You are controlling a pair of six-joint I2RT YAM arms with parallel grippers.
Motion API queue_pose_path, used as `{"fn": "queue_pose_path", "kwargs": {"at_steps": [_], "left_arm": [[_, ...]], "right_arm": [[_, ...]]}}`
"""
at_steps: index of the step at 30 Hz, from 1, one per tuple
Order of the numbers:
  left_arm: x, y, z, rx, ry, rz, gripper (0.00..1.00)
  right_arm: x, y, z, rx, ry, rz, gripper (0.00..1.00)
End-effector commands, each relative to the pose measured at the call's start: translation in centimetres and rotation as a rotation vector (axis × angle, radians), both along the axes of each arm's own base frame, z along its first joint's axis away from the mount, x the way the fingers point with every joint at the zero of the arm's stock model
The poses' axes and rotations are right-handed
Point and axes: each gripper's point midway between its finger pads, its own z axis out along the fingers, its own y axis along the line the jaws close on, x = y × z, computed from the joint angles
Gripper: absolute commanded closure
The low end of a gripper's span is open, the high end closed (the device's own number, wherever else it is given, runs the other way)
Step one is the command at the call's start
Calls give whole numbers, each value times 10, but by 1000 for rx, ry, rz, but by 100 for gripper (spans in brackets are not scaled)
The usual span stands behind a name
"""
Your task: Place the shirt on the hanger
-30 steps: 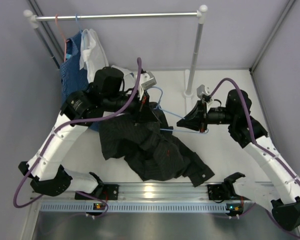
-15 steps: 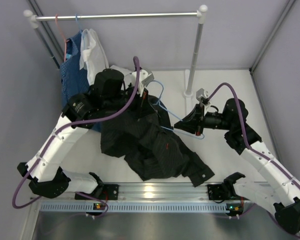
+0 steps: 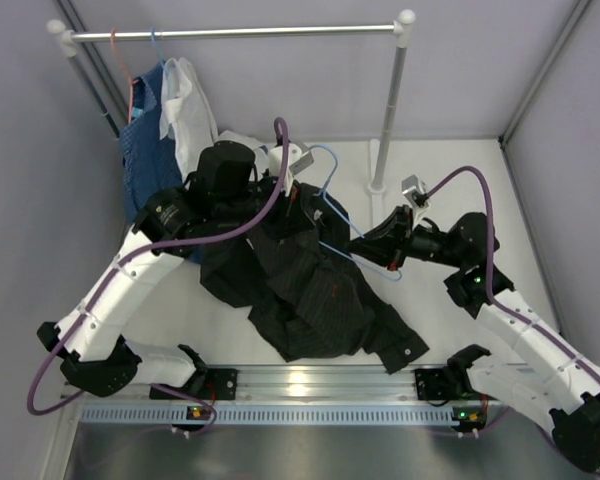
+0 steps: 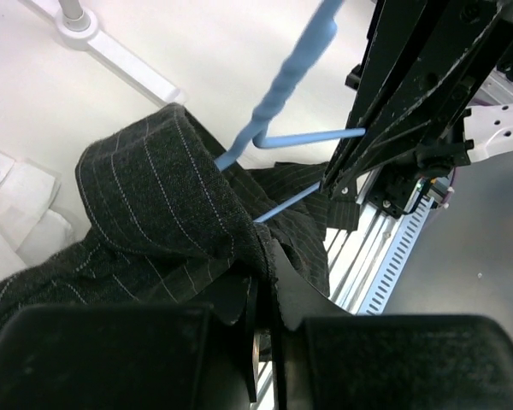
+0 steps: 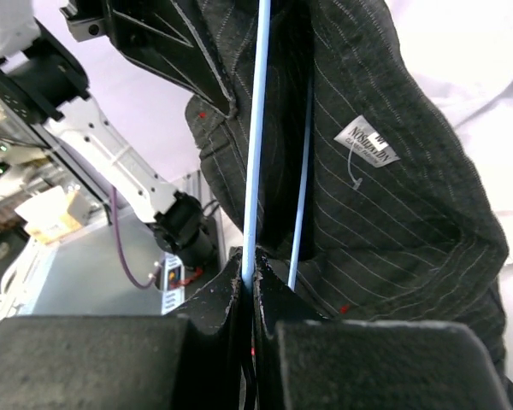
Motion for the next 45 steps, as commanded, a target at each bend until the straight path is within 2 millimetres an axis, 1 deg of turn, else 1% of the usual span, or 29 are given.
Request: {"fn": "queue_pose_path", "kwargs": {"at_steps": [1,2,3,4,6,7,9,10,11,13,14,17,19,21,22,23,24,26,27,28,30,31,34,35,37,39,40,42,45], "left_arm": [[2,-7,32,-80,-73,-13,92],[2,-9,36,-90,-79,-21,88],[2,-10,38,-94,-81,-25,75],[3,-12,43,-102,-95,-31,68],[5,-12,52,-118,-121,-28,59],[6,-12,59,-128,-143,-32,51],[5,-12,69,-145,-174,-44,44],[6,-12,75,-148,-198,-46,17],[7,-10,86,-160,-227,-37,2],[8,-3,100,-166,-289,-26,2],[8,6,116,-183,-338,8,2],[9,20,135,-172,-450,35,2],[12,26,139,-143,-516,35,2],[23,25,133,-102,-538,51,2],[31,28,132,-70,-569,72,3],[35,26,130,-51,-581,69,6],[38,23,128,-18,-627,36,11],[38,15,127,-14,-655,-17,11],[36,13,127,1,-697,-68,11],[23,6,127,-25,-715,-153,11],[12,3,125,-28,-757,-237,10],[5,2,121,-38,-754,-271,9],[-4,3,115,-42,-755,-312,8],[-11,3,111,-51,-747,-342,9],[-15,3,106,-59,-727,-358,11],[-19,1,93,-52,-698,-389,16],[-19,1,89,-45,-691,-393,19],[-16,1,77,-18,-677,-389,22],[-17,0,72,-14,-672,-404,27]], "right_arm": [[-17,-1,50,157,-160,21,100],[-20,-1,56,180,-183,27,100],[-21,-1,57,189,-187,30,100],[-22,-1,56,193,-180,32,100],[-25,-2,60,218,-203,39,100],[-26,-2,58,226,-186,44,100],[-29,-3,60,246,-190,51,100],[-31,-5,62,270,-197,53,100],[-31,-5,62,281,-193,52,100],[-33,-7,64,304,-199,52,100],[-33,-7,62,304,-195,52,100],[-37,-9,60,313,-204,55,100],[-41,-10,56,312,-208,62,100],[-44,-12,56,315,-217,73,100],[-47,-12,54,315,-217,80,100],[-48,-13,54,322,-224,81,100],[-49,-13,54,325,-218,84,100],[-49,-14,50,322,-211,82,100],[-50,-14,50,321,-209,84,100],[-52,-15,48,320,-208,89,100],[-54,-16,47,314,-207,90,100],[-55,-16,46,311,-211,90,100],[-57,-17,42,284,-214,83,100],[-56,-17,41,279,-216,80,100],[-59,-18,39,269,-219,81,100],[-61,-19,38,263,-228,89,100],[-62,-19,39,261,-234,94,100],[-66,-19,39,254,-243,116,100],[-68,-18,38,227,-255,129,100]]}}
